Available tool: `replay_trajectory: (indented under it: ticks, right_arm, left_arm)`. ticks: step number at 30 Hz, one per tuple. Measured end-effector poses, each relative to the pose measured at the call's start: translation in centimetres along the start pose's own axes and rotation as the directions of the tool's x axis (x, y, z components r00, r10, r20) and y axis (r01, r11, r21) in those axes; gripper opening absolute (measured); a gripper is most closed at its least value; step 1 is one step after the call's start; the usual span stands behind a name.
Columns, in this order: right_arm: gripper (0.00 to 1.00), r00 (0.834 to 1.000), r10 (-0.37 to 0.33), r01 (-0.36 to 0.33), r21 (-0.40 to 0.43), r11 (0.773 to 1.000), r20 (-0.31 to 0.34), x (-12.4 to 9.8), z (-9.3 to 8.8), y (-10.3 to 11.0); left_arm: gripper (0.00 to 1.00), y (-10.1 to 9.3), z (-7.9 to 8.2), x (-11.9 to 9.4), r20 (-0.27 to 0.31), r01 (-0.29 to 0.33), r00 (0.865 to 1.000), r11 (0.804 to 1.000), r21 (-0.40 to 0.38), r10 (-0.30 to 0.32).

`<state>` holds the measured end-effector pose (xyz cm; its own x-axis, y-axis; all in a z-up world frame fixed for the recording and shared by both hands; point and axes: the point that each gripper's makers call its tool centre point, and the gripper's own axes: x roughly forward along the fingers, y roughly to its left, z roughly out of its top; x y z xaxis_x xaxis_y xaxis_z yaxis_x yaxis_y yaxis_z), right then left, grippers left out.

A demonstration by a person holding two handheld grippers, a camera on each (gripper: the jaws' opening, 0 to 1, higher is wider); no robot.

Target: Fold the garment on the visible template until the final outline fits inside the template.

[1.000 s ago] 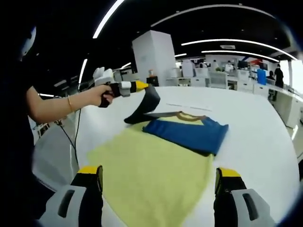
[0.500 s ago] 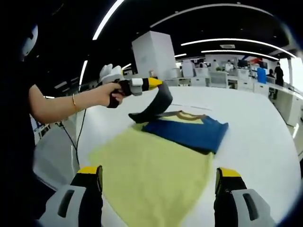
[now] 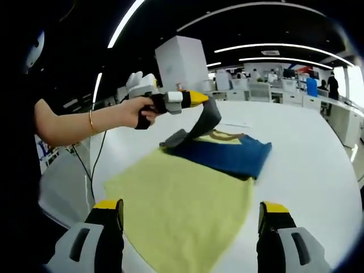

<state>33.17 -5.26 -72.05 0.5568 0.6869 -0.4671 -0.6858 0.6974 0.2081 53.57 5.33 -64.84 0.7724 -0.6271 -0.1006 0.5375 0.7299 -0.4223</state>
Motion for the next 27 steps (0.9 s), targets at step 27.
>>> replay_trajectory:
  ticks: [27]
  right_arm:
    - [0.98, 1.000, -0.016, 0.017, 0.028, 0.999, -0.020, -0.2, -1.1, -0.9]
  left_arm:
    - [0.00, -3.5, -6.7, 5.0, -0.149, 0.089, 0.985, 0.996, 0.007, -0.087]
